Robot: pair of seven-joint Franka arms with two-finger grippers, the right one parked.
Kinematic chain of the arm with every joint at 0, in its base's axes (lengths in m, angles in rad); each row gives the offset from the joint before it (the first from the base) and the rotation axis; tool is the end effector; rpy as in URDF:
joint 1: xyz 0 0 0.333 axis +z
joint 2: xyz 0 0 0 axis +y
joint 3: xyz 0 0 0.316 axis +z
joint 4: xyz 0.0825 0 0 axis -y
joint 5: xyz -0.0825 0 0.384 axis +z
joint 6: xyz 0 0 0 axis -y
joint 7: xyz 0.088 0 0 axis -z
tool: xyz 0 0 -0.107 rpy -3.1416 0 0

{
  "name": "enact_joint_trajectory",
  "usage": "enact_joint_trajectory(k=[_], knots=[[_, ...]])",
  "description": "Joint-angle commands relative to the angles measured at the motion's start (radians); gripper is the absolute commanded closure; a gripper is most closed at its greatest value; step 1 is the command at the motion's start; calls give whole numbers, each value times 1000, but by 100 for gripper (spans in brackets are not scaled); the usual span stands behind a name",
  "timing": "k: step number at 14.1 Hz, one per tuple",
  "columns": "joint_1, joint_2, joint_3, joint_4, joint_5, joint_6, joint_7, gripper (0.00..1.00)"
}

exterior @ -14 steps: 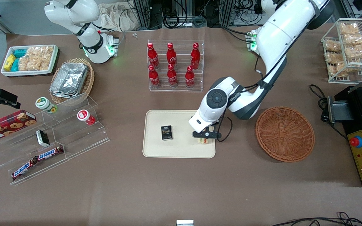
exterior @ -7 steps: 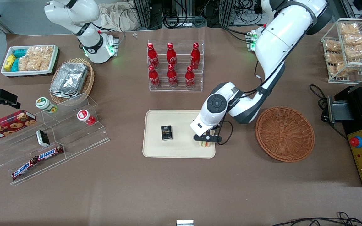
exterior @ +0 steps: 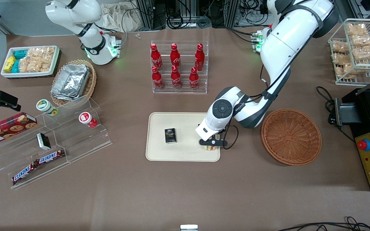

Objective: Place sandwich from basket to tray
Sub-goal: 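Lower the sandwich onto the tray and open the left gripper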

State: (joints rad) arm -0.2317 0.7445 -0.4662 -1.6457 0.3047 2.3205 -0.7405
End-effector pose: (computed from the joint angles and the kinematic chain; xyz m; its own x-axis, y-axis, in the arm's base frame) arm 0.5539 -0.4061 0.2151 0.9978 -0.0556 -0.0365 -0.0525 -0.9954 0.0806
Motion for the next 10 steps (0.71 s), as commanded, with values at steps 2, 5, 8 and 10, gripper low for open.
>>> enact_joint_trajectory(k=[2,5,8,10], knots=[[-8,18,17,27,24,16,-33,67],[-8,18,18,27,27,19,-30,1],[-3,4,17,26,13,16,-33,1],[-1,-42,17,20,5,2,-37,1]])
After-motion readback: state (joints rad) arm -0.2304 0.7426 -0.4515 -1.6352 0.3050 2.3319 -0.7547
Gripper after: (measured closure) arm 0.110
